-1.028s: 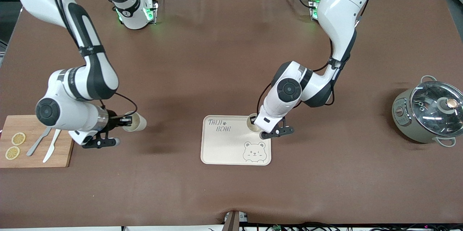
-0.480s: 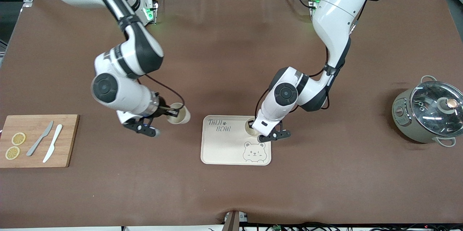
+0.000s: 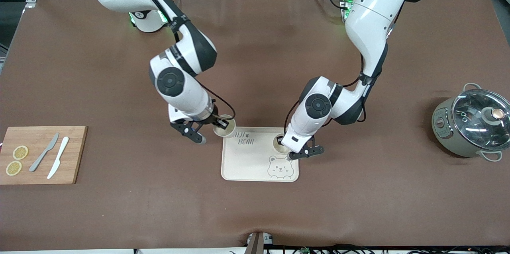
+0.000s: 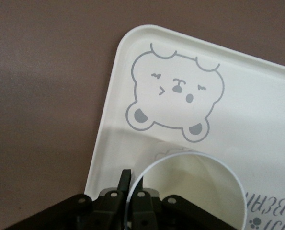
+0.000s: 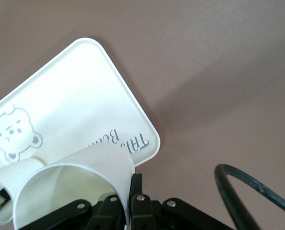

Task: Place white IKEA cup upright on tray with both arms
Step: 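Carry the cup onto the tray with the right gripper while the left gripper holds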

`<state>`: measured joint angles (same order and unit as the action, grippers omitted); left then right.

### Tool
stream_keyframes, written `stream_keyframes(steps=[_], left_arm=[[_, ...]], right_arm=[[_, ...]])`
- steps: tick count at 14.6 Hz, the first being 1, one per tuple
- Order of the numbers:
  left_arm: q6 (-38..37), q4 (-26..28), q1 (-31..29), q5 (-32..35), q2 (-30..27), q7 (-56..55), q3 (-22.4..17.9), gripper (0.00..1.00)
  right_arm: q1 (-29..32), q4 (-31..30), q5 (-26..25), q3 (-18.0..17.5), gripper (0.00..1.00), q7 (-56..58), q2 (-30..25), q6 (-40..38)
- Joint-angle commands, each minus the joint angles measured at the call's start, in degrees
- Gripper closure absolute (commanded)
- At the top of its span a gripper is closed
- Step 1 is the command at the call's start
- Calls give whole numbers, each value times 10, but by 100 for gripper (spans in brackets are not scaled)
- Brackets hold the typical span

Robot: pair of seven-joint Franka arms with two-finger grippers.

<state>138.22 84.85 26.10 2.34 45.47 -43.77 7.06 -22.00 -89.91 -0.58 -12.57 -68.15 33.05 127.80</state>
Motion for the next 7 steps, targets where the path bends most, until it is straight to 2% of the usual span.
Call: stream_keyframes(steps=[1, 3, 6, 7], left_arm=[[6, -14, 8, 26, 15, -13, -7, 100], [7, -15, 8, 26, 15, -13, -7, 100], [7, -14, 8, 26, 16, -13, -7, 100], [7, -14, 6, 26, 16, -11, -6, 70]], right_arm=[[-24, 7, -49, 4, 100, -100, 32, 45], [-29, 7, -86, 4, 100, -158, 45, 71], [-41, 11, -91, 5, 100, -190, 69, 85], [-41, 11, -90, 6, 100, -195, 77, 87]])
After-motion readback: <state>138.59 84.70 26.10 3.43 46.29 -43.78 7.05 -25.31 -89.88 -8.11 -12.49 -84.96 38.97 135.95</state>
